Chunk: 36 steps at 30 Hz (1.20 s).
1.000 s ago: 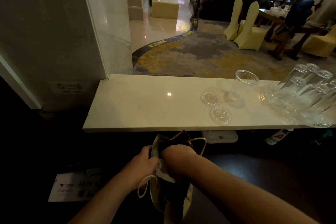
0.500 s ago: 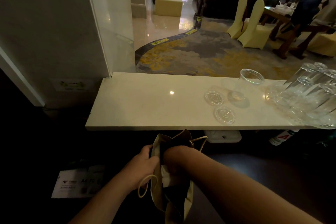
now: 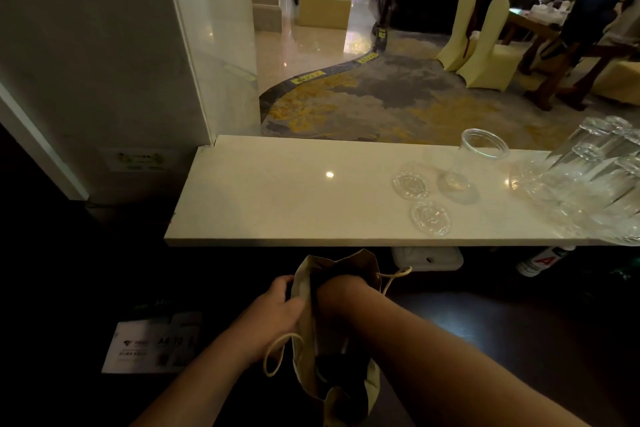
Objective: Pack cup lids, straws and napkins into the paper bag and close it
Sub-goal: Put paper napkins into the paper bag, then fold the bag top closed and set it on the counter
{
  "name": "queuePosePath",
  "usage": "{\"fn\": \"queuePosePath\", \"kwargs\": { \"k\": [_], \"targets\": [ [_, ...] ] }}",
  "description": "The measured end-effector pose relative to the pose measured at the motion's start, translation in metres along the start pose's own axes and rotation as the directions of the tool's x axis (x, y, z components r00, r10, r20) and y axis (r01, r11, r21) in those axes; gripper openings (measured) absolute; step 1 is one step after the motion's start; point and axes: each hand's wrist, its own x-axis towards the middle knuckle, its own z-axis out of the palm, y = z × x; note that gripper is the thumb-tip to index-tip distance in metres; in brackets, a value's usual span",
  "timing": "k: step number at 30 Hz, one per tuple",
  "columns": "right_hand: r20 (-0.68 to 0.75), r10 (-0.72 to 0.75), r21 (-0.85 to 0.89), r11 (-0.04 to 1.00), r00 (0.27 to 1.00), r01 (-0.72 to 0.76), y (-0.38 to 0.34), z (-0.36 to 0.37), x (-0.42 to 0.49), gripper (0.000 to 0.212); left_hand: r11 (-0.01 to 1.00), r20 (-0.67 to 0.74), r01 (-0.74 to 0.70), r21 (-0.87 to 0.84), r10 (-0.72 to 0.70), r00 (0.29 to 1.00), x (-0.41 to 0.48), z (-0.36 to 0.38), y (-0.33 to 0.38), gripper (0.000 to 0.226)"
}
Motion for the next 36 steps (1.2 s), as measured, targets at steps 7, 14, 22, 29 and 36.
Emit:
{"fn": "queuePosePath", "kwargs": {
  "k": [7,14,22,29,36],
  "targets": [
    [-0.02,-0.073,-0.086,0.994,0.997,0.071,-0.011,-0.013,-0.025,0.041,1.0,0.002,-0.016,-0.008,0.016,1.0,-0.004,0.0,0.002,0.058],
    [-0.369,-0.14,-0.031,0.99,0.919,0.139,-0.014,-0.034,-0.097,0.019,0.986,0.073,0.007,-0.165,0.005,0.997,-0.009,-0.005,-0.001,0.055],
    [-0.721,-0.081,0.077,0.978,0.688,0.196,0.036,-0.048,-0.126,0.044,0.995,0.139,-0.056,-0.084,0.068,0.988,-0.033,-0.01,0.007,0.078],
    [-0.53,0.01,0.022,1.0,0.848,0.002,0.051,-0.035,-0.092,0.034,0.968,0.127,-0.049,0.247,0.018,0.992,-0.037,-0.008,0.008,0.051],
    [-0.545,0.098,0.085,0.994,0.833,-0.061,0.065,-0.033,-0.087,0.019,0.809,0.058,-0.047,0.585,0.015,0.998,-0.042,-0.017,0.02,0.015]
  ]
}}
